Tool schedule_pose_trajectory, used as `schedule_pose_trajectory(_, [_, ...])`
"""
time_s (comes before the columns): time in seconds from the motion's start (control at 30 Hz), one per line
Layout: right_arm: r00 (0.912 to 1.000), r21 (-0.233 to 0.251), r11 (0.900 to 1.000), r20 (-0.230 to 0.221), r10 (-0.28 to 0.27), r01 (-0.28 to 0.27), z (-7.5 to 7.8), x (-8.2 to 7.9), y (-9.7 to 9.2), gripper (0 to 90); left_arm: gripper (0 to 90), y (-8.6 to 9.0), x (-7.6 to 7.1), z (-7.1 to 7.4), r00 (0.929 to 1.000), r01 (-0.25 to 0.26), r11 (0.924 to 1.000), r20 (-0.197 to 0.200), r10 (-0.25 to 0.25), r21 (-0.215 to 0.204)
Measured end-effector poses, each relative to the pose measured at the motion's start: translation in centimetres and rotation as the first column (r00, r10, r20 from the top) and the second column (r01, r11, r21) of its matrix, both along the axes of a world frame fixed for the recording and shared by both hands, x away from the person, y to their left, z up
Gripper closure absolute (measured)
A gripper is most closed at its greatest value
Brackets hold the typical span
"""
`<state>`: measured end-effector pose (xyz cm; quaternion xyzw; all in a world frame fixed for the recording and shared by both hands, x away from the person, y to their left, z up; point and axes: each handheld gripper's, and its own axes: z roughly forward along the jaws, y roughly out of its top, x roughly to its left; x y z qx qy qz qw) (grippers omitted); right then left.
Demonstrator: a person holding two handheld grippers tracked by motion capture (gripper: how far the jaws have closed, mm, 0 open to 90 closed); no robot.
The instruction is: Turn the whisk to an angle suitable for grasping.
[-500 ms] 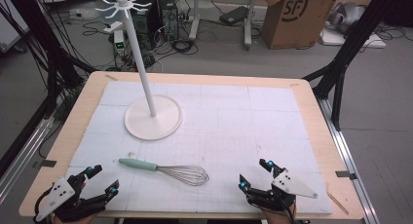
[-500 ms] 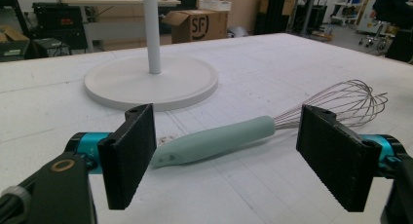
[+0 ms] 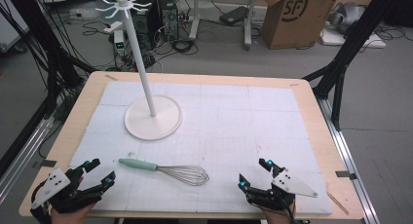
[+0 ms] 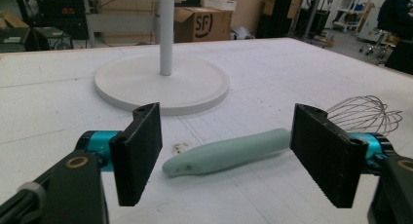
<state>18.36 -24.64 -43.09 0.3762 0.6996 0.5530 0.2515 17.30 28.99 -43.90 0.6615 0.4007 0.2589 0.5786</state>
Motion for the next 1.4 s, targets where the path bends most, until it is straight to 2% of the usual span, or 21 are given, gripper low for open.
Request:
schedule_pose_trajectory(0.03, [1.0000,0.000,1.0000,0.000,0.000,0.000,0.0,0.0,0.0,14.8,30.5,0.0,0.2,0.0,1.0000,0.000,1.0000,-0.007,0.000,0.003])
schedule_pose_trajectory(0.1, [1.0000,0.003,1.0000,0.005,-0.002,0.002,0.0,0.0,0.0,14.8,37.7,0.1,0.6,0.0,0.9999,0.002,1.0000,-0.014,-0.002,0.004])
schedule_pose_trajectory(0.17, [1.0000,0.006,1.0000,0.003,-0.005,0.005,0.0,0.0,0.0,14.8,42.6,0.2,1.4,-0.1,0.9992,0.007,0.9996,-0.039,-0.006,0.028])
schedule_pose_trajectory(0.27, [1.0000,0.005,1.0000,0.004,-0.004,0.004,0.0,0.0,0.0,14.8,51.3,0.1,2.0,-0.2,0.9986,0.005,0.9992,-0.052,-0.003,0.041])
schedule_pose_trajectory(0.37, [0.9999,0.003,1.0000,0.010,-0.005,0.005,0.0,0.1,0.0,14.8,61.0,0.2,3.2,-0.1,0.9951,-0.036,0.9983,-0.090,0.040,0.046])
schedule_pose_trajectory(0.4, [1.0000,0.006,1.0000,0.006,-0.005,0.005,0.0,0.0,0.0,14.8,64.0,0.2,3.2,-0.1,0.9951,-0.036,0.9983,-0.090,0.040,0.046])
schedule_pose_trajectory(0.47, [0.9999,0.005,1.0000,0.010,-0.007,0.007,0.0,0.1,-0.1,14.8,69.5,0.1,4.1,0.1,0.9919,-0.036,0.9957,-0.118,0.046,0.085])
schedule_pose_trajectory(0.53, [0.9999,0.009,0.9999,0.008,-0.008,0.008,0.1,0.0,-0.1,14.8,72.7,0.1,4.4,0.2,0.9904,-0.034,0.9942,-0.130,0.047,0.102])
schedule_pose_trajectory(0.63, [0.9999,0.013,0.9999,0.010,-0.011,0.011,0.1,0.0,-0.2,14.8,77.9,-0.3,5.2,0.2,0.9816,-0.034,0.9887,-0.181,0.060,0.146])
schedule_pose_trajectory(0.73, [0.9999,0.011,0.9999,0.012,-0.011,0.010,0.1,0.0,-0.2,14.8,83.8,-0.4,5.4,0.1,0.9788,-0.029,0.9862,-0.195,0.062,0.163])
schedule_pose_trajectory(0.87, [0.9999,0.013,0.9999,0.013,-0.009,0.009,0.1,0.0,-0.3,14.8,89.2,-0.3,5.9,-0.4,0.9636,-0.027,0.9790,-0.255,0.079,0.202])
schedule_pose_trajectory(0.9, [0.9999,0.015,0.9998,0.012,-0.010,0.010,0.1,0.0,-0.3,14.8,89.7,-0.3,5.9,-0.4,0.9636,-0.027,0.9790,-0.255,0.079,0.202])
schedule_pose_trajectory(0.93, [0.9999,0.014,0.9999,0.012,-0.009,0.009,0.1,0.0,-0.3,14.8,89.7,-0.2,6.1,-0.7,0.9555,-0.036,0.9769,-0.279,0.096,0.211])
schedule_pose_trajectory(1.17, [0.9998,0.013,0.9999,0.015,-0.009,0.009,0.1,0.0,-0.2,14.8,89.7,-0.4,6.9,-1.2,0.9269,-0.051,0.9677,-0.349,0.138,0.247])
schedule_pose_trajectory(1.2, [0.9998,0.015,0.9998,0.014,-0.010,0.010,0.1,0.0,-0.2,14.8,89.7,-0.5,7.1,-1.3,0.9202,-0.045,0.9663,-0.366,0.139,0.254])
schedule_pose_trajectory(1.23, [0.9998,0.014,0.9998,0.014,-0.011,0.010,0.1,0.0,-0.2,14.8,89.8,-0.7,7.3,-1.4,0.9165,-0.050,0.9643,-0.372,0.148,0.260])
schedule_pose_trajectory(1.27, [0.9998,0.014,0.9998,0.015,-0.010,0.010,0.1,0.0,-0.2,14.8,89.8,-0.7,7.3,-1.4,0.9165,-0.050,0.9643,-0.372,0.148,0.260])
schedule_pose_trajectory(1.3, [0.9999,0.016,0.9998,0.012,-0.011,0.011,0.1,0.0,-0.2,14.8,89.8,-0.8,7.5,-1.4,0.9117,-0.048,0.9620,-0.382,0.152,0.269])
schedule_pose_trajectory(1.33, [0.9999,0.016,0.9998,0.013,-0.011,0.011,0.1,0.0,-0.2,14.8,89.8,-1.1,7.8,-1.6,0.9039,-0.037,0.9606,-0.401,0.150,0.276])
schedule_pose_trajectory(1.37, [0.9999,0.017,0.9998,0.011,-0.011,0.010,0.2,0.0,-0.2,14.8,89.8,-1.1,7.8,-1.6,0.9039,-0.037,0.9606,-0.401,0.150,0.276])
schedule_pose_trajectory(1.4, [0.9998,0.016,0.9998,0.017,-0.013,0.012,0.2,0.0,-0.3,14.8,89.8,-1.3,8.0,-1.6,0.8993,-0.038,0.9575,-0.408,0.157,0.286])
